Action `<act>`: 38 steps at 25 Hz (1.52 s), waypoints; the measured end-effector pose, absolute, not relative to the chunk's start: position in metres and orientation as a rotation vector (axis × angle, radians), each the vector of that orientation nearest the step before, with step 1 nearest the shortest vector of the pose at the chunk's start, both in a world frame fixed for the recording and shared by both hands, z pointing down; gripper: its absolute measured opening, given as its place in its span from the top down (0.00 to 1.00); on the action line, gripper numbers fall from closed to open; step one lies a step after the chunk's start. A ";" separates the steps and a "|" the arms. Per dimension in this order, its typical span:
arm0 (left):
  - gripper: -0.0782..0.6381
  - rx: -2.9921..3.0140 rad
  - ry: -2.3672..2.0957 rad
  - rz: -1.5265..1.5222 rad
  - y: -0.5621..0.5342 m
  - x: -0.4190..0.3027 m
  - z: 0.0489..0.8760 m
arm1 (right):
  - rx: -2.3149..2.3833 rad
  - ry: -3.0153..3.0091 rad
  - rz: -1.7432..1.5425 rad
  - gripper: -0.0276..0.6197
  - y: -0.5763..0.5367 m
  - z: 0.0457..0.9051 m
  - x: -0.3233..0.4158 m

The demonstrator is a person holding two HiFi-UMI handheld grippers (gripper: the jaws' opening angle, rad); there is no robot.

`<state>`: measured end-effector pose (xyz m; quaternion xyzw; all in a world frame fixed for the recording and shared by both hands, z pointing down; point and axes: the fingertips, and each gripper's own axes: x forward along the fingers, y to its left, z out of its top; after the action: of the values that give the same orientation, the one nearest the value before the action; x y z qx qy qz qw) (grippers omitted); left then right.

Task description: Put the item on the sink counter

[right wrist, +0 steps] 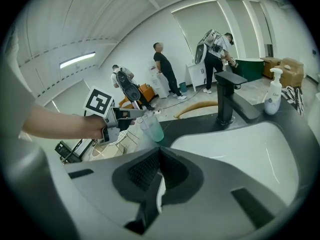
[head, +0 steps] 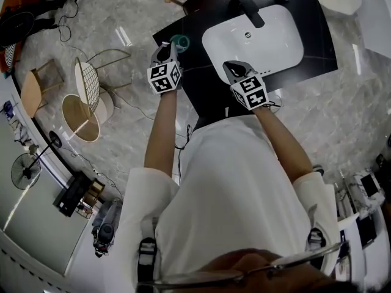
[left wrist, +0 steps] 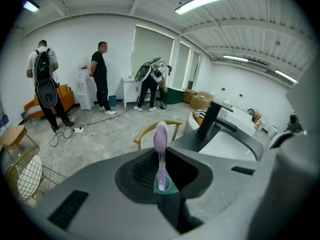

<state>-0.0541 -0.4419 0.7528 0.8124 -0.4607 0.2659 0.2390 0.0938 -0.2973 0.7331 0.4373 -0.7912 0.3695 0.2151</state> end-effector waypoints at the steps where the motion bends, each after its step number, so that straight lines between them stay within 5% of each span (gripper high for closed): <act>1: 0.85 2.219 -1.256 0.733 -0.441 -0.054 0.754 | 1.211 -2.194 1.027 0.95 -0.297 0.733 0.094; 38: 0.85 2.251 -1.395 0.652 -0.373 -0.069 0.674 | 1.164 -2.319 1.000 0.95 -0.277 0.698 0.110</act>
<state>-0.0689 -0.3726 0.6744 0.8076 -0.5007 0.2340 0.2057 0.1100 -0.2772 0.6981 0.4117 -0.8205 0.3537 0.1796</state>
